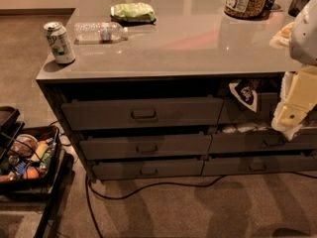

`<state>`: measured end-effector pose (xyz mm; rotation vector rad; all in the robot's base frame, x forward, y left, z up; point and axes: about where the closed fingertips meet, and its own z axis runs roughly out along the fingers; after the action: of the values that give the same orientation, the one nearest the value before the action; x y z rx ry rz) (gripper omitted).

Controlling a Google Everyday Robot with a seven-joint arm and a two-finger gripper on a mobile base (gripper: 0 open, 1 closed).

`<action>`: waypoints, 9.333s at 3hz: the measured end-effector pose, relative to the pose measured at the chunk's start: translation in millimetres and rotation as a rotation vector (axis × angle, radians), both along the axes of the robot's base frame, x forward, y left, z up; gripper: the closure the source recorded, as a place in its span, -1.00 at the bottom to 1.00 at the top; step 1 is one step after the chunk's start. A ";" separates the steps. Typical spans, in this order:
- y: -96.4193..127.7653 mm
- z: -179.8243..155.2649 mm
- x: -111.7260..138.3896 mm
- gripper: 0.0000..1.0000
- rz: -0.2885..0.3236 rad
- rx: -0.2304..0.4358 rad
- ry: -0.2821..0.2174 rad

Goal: Open middle drawer

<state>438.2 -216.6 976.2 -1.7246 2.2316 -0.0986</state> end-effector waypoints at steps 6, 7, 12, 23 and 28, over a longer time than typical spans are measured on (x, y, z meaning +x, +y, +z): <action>52.7 -89.9 -17.8 -1.00 0.193 0.383 -0.224; 63.2 -127.3 -7.9 -1.00 0.227 0.354 -0.184; 87.0 -274.3 56.2 -1.00 0.373 0.343 -0.191; 136.1 -536.8 111.1 -1.00 0.424 0.515 -0.226; 141.0 -521.5 172.0 -1.00 0.485 0.472 -0.237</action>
Offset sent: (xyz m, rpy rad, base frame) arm -0.0161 0.0046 -0.0140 0.2531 -0.1681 0.0285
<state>610.2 -75.7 454.8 -1.8056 1.4698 0.2955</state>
